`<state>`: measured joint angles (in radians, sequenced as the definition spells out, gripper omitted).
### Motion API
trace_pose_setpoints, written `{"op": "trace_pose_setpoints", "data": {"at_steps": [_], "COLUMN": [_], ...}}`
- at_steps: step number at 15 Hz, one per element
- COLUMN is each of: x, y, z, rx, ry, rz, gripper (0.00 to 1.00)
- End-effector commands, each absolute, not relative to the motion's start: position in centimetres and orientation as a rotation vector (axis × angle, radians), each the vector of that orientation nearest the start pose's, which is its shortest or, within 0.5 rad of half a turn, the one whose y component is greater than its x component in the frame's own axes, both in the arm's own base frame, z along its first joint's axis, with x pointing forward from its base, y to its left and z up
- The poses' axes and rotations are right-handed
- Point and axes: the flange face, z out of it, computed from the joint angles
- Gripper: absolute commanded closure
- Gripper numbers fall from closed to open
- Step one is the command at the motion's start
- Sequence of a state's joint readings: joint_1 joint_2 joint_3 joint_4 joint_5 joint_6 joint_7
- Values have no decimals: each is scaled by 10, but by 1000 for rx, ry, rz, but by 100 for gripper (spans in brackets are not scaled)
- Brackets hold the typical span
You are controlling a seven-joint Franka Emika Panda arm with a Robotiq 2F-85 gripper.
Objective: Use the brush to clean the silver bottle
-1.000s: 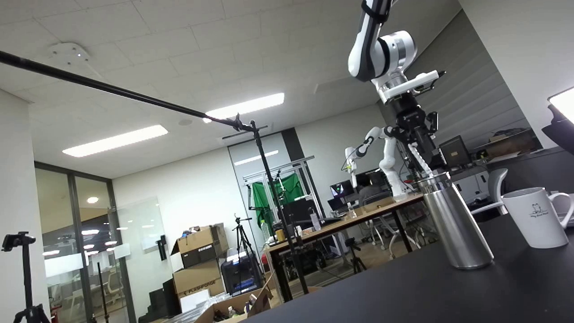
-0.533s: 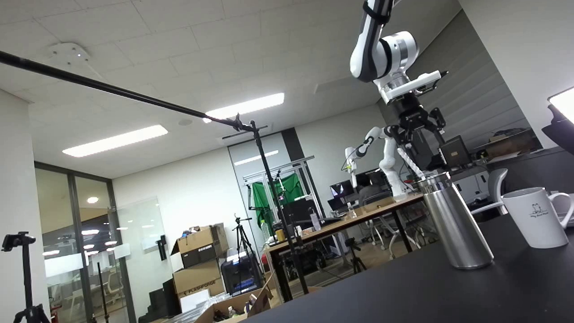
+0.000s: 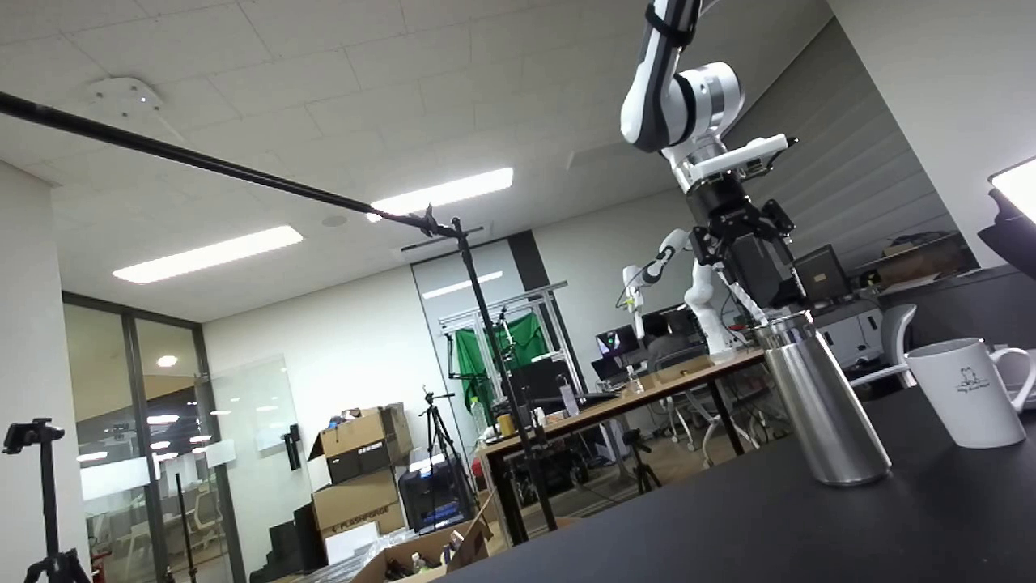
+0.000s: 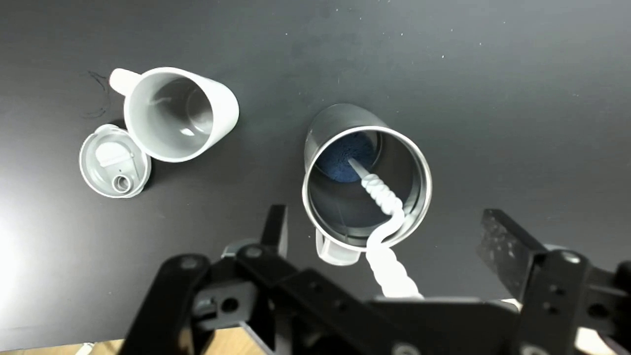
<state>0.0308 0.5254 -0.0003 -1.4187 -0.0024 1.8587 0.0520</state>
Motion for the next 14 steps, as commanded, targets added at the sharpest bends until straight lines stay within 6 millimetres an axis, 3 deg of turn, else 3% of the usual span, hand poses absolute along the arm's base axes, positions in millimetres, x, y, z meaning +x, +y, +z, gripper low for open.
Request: {"op": "trace_pose_setpoints", "data": {"at_steps": [1,5,10,11,12,14], "x": [698,705,714,714,715,715], "y": [37,47,45,44,44,46], "z": [391,391,390,388,386,380], "rx": [-3170,-3209,-3259,-3261,-3263,-3253], "ry": [82,92,145,151,150,162], "rz": [107,57,-89,-107,-118,-125], "gripper": [0,0,0,25,26,40]}}
